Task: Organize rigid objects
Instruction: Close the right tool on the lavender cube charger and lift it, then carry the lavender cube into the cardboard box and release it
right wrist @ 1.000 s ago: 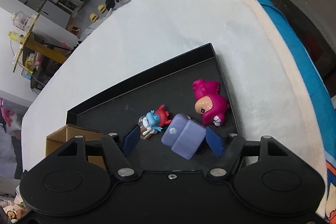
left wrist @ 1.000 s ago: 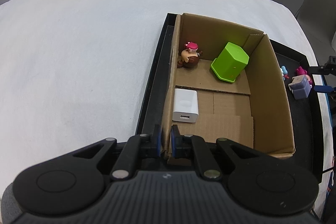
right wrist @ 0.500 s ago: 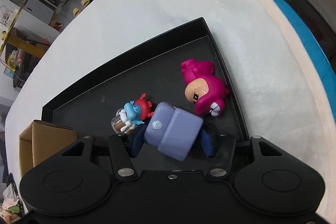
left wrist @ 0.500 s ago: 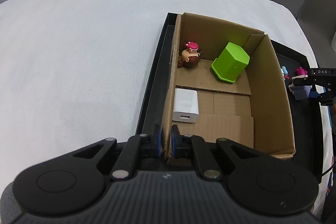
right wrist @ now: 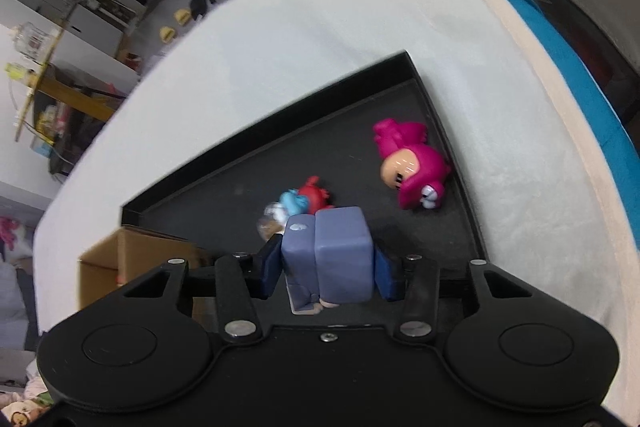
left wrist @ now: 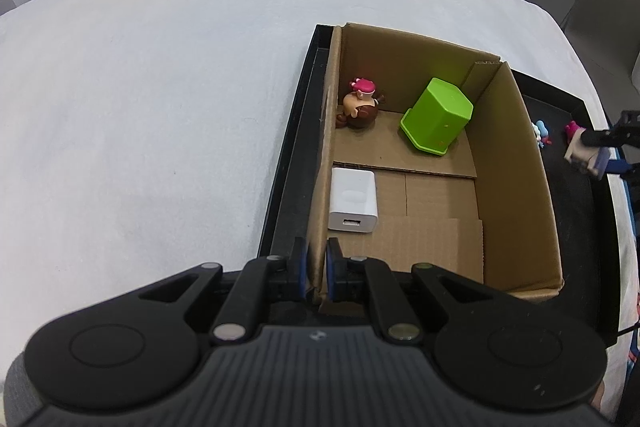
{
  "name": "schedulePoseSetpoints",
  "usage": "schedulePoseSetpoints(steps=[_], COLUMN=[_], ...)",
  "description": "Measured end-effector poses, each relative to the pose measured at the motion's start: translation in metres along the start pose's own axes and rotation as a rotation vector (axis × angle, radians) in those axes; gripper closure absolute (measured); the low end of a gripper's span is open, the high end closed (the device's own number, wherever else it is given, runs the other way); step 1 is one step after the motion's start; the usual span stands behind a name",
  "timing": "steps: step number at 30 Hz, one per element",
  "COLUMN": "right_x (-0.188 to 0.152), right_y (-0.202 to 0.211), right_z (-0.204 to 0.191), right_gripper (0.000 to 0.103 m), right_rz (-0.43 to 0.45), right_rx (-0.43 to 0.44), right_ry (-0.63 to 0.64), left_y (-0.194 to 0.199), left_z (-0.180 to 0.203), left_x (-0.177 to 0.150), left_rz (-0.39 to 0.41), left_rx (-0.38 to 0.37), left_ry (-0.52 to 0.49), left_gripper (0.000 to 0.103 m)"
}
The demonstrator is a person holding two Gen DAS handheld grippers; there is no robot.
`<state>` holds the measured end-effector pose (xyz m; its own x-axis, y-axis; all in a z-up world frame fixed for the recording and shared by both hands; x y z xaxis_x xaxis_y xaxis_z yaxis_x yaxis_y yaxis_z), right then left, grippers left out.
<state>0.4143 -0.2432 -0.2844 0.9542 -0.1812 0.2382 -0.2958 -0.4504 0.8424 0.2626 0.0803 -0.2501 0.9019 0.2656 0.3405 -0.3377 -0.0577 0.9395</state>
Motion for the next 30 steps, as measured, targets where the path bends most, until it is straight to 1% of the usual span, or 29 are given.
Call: schedulePoseSetpoints(steps=[11, 17, 22, 28, 30], right_x=[-0.009, -0.013, -0.015, -0.026, -0.030], right_y=[0.036, 0.052, 0.070, 0.084, 0.084], right_z=[-0.027, -0.053, -0.080, -0.118, -0.128], right_gripper=[0.058, 0.058, 0.058, 0.058, 0.058], right_rz=[0.030, 0.054, 0.081, 0.079, 0.072], right_rx=[0.067, 0.101, 0.148, 0.215, 0.222], right_ry=[0.039, 0.085, 0.148, 0.204, 0.224], left_y=[0.002, 0.003, 0.003, 0.005, 0.005], left_z=[0.001, 0.001, 0.001, -0.001, -0.001], left_x=[0.000, -0.001, -0.002, 0.000, 0.000], left_rz=[0.003, 0.005, 0.005, 0.002, 0.001], left_rx=[-0.006, -0.005, 0.001, -0.021, -0.027], left_ry=[-0.007, -0.012, -0.017, -0.014, -0.010], left_gripper=[0.095, 0.095, 0.095, 0.095, 0.095])
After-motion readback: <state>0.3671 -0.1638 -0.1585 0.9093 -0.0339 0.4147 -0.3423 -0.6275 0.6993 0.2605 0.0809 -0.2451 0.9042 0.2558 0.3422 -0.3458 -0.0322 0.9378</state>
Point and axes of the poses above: each gripper's, at about its wrist camera, not at the fingertips, and y roughly against the way its jaws point, z to its right, x to its top, the point moved 8 cm from there along -y, roughly the way its jaws point, and after that the axes turned 3 degrees about -z, right-handed, at the moved point
